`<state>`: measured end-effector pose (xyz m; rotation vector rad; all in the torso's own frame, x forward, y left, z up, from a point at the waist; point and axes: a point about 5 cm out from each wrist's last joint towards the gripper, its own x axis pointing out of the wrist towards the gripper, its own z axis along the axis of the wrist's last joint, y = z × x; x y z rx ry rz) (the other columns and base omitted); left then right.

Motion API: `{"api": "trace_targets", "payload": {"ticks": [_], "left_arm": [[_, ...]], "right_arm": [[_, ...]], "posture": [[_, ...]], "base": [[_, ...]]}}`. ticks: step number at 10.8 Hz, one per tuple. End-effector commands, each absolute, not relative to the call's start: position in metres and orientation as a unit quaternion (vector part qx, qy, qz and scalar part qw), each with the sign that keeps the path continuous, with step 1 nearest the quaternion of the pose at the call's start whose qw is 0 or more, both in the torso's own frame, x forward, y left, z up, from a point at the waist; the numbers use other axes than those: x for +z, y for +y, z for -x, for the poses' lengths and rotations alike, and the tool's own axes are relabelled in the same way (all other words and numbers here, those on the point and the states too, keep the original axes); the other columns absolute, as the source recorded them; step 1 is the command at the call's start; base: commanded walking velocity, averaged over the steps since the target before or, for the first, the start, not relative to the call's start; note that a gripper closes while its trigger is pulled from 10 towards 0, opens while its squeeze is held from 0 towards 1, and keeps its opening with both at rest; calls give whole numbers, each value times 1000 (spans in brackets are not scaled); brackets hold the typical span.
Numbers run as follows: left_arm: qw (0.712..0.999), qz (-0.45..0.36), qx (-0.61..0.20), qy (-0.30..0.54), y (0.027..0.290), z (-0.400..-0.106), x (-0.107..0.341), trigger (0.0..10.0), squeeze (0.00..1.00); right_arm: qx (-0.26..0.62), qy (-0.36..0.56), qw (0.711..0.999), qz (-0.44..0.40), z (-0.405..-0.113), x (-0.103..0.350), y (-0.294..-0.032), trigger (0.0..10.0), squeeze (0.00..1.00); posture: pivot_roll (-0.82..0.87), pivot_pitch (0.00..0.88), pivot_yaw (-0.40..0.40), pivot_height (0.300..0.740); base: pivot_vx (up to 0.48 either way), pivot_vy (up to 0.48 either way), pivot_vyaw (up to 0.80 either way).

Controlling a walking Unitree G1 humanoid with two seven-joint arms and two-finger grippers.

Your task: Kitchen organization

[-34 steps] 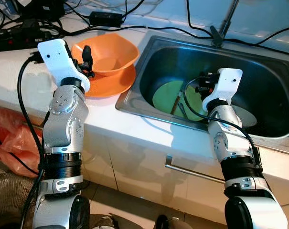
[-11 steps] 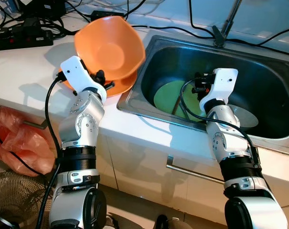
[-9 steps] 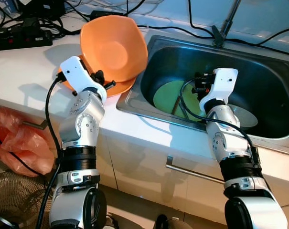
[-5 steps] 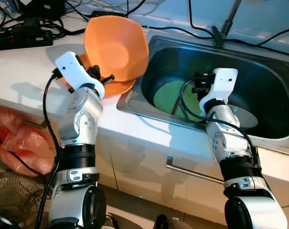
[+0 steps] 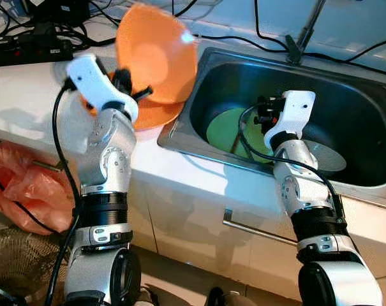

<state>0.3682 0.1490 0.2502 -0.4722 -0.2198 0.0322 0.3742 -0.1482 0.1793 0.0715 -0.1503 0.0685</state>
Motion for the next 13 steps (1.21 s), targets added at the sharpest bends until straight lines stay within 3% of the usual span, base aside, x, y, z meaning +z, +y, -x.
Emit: {"api": "trace_targets", "payload": {"ticks": [1, 5, 6, 10, 11, 12, 13], "left_arm": [[962, 222, -8, -160, 144, -363, 271, 0, 0], [947, 228, -44, -224, 138, -356, 288, 0, 0], [945, 224, -75, -225, 129, -356, 288, 10000, 0], [940, 220, -155, -209, 102, -352, 277, 10000, 0], [940, 219, -164, -204, 99, -353, 275, 10000, 0], [938, 219, -176, -201, 95, -352, 274, 10000, 0], [938, 216, -186, -196, 92, -352, 272, 10000, 0]], "right_arm": [[32, -85, 995, -35, -376, 185, -149, 10000, 0], [27, -90, 995, -39, -377, 187, -150, 10000, 0], [25, -92, 994, -52, -378, 188, -151, 10000, 0], [56, -97, 981, -159, -377, 193, -150, 10000, 0], [63, -102, 980, -161, -376, 195, -151, 10000, 690], [56, -104, 977, -176, -375, 193, -155, 10000, 1000], [54, -105, 975, -187, -373, 193, -157, 10000, 1000]], "posture": [[45, 89, -41, 740], [47, 76, -35, 740], [41, 74, -29, 740], [33, 90, -35, 740], [27, 95, -29, 740], [23, 98, -23, 740], [18, 101, -18, 740]], "base": [[0, 0, 0], [0, 0, 0], [0, 0, 0], [0, 0, 0], [0, 0, 0], [0, 0, 0], [0, 0, 0]]}}
